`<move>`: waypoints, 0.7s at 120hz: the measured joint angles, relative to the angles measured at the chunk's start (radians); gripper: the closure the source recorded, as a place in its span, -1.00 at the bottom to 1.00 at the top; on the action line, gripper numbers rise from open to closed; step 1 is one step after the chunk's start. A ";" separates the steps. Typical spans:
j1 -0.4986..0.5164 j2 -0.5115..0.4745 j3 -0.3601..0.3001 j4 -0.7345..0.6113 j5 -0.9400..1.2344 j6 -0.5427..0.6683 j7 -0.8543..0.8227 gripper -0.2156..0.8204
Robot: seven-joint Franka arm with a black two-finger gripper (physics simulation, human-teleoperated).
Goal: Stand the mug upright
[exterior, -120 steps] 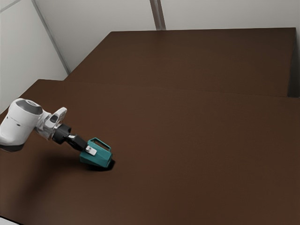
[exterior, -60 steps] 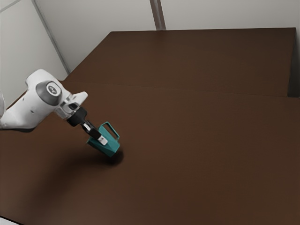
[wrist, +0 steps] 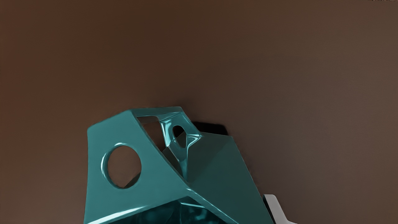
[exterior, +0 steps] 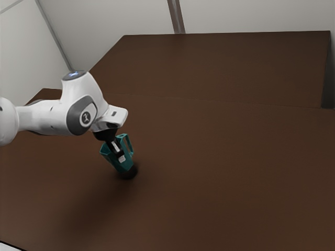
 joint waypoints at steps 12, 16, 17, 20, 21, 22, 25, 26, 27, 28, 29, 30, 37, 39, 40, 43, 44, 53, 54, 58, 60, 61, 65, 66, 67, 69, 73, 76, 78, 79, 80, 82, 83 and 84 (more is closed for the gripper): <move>0.000 0.003 -0.013 -0.016 0.021 0.021 -0.081 0.88; -0.001 0.005 -0.014 -0.022 0.025 0.028 -0.105 0.88; -0.001 0.006 -0.015 -0.023 0.026 0.030 -0.111 0.88; -0.001 0.008 -0.015 -0.027 0.028 0.035 -0.128 0.88; 0.000 0.008 -0.015 -0.028 0.029 0.037 -0.133 0.88; 0.000 0.009 -0.016 -0.029 0.030 0.038 -0.139 0.88; 0.000 0.010 -0.016 -0.030 0.031 0.043 -0.154 0.88; 0.000 0.010 -0.016 -0.031 0.032 0.044 -0.160 0.88; 0.000 0.011 -0.017 -0.031 0.032 0.045 -0.165 0.88; 0.000 0.011 -0.017 -0.031 0.033 0.047 -0.170 0.88; 0.000 0.011 -0.017 -0.032 0.033 0.048 -0.175 0.88; 0.000 0.012 -0.017 -0.032 0.033 0.049 -0.179 0.88; 0.001 0.013 -0.023 -0.034 0.034 0.056 -0.211 0.75; 0.000 0.013 -0.024 -0.034 0.034 0.057 -0.219 0.68; 0.000 0.013 -0.024 -0.034 0.034 0.058 -0.223 0.64; 0.000 0.014 -0.025 -0.034 0.034 0.060 -0.235 0.54; 0.000 0.014 -0.026 -0.034 0.034 0.060 -0.239 0.50; 0.001 0.011 -0.031 -0.035 0.034 0.065 -0.271 0.19; 0.001 0.011 -0.031 -0.035 0.034 0.065 -0.274 0.16; 0.001 0.010 -0.034 -0.035 0.034 0.067 -0.287 0.05; 0.000 0.010 -0.035 -0.035 0.034 0.067 -0.294 0.00; 0.000 0.010 -0.036 -0.035 0.034 0.067 -0.297 -0.02; 0.000 0.009 -0.037 -0.035 0.034 0.069 -0.308 -0.10; 0.000 0.009 -0.038 -0.035 0.034 0.069 -0.311 -0.12; 0.000 0.009 -0.038 -0.035 0.034 0.069 -0.314 -0.14; 0.001 0.009 -0.040 -0.035 0.034 0.069 -0.319 -0.17; 0.001 0.007 -0.043 -0.035 0.034 0.070 -0.330 -0.23; 0.001 0.005 -0.046 -0.035 0.034 0.071 -0.337 -0.27; 0.001 0.003 -0.047 -0.034 0.034 0.071 -0.342 -0.29; 0.001 0.002 -0.048 -0.034 0.034 0.071 -0.345 -0.31; 0.001 0.002 -0.049 -0.034 0.034 0.071 -0.347 -0.32; 0.001 -0.001 -0.050 -0.033 0.034 0.070 -0.352 -0.34; 0.001 -0.003 -0.050 -0.033 0.034 0.069 -0.354 -0.35; 0.001 -0.005 -0.051 -0.032 0.034 0.069 -0.356 -0.36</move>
